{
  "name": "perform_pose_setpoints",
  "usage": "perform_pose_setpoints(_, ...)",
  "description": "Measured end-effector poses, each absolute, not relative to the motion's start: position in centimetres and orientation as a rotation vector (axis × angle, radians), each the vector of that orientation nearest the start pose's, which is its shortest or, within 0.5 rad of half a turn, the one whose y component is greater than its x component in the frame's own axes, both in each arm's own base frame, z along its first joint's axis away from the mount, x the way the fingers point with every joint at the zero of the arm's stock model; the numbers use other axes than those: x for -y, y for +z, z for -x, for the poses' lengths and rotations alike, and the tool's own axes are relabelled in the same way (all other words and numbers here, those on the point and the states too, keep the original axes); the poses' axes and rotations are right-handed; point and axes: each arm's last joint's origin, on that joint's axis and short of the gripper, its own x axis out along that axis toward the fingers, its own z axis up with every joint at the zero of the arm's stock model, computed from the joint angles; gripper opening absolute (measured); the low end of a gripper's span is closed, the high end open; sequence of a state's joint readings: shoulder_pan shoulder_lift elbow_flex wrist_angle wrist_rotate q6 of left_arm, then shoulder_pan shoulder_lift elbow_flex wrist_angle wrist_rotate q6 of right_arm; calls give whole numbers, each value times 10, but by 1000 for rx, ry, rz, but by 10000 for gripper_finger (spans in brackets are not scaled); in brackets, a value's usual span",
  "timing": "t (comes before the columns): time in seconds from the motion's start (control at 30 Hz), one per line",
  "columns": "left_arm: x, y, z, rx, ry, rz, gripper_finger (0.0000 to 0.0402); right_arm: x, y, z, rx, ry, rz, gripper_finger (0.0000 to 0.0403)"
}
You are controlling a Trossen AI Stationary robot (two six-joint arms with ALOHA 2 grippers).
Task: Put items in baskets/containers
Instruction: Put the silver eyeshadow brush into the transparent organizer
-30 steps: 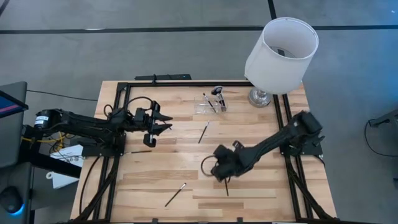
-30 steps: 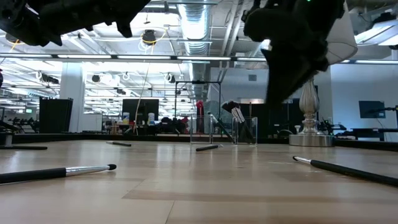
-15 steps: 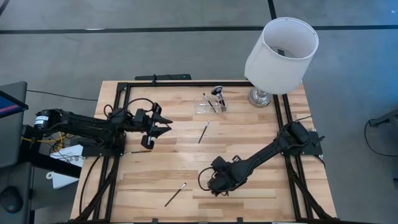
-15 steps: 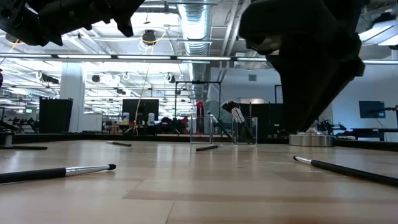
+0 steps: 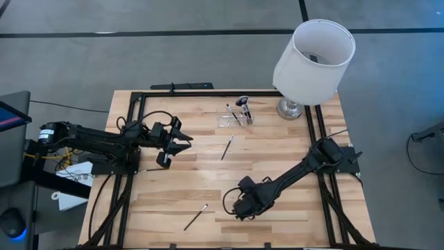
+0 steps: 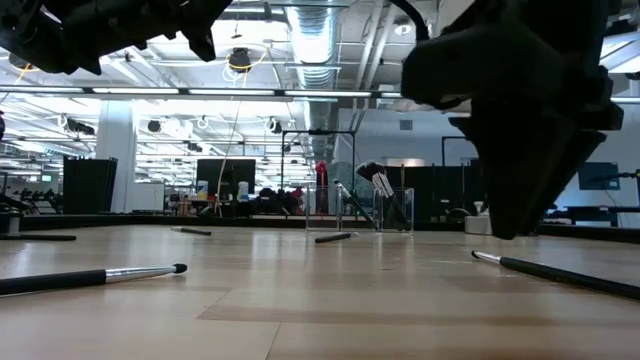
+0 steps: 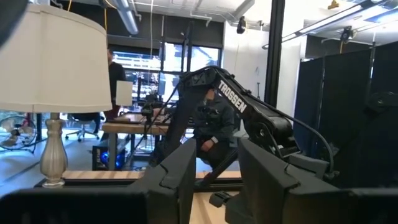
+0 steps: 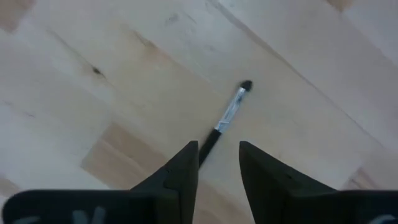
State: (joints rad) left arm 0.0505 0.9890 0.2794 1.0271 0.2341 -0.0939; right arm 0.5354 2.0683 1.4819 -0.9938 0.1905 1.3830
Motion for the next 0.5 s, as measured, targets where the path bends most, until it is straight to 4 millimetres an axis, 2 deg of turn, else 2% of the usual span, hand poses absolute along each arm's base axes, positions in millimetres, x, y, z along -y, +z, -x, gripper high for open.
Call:
perform_pose_setpoints(0.23, -5, 240, -191, 311, -182, 36, 117, -186, 136, -338, -1363, -730, -521, 86)
perform_pose_setpoints(0.5, -6, 240, -191, 309, -180, 36, 117, -185, 137, -339, -1381, -719, -535, 80)
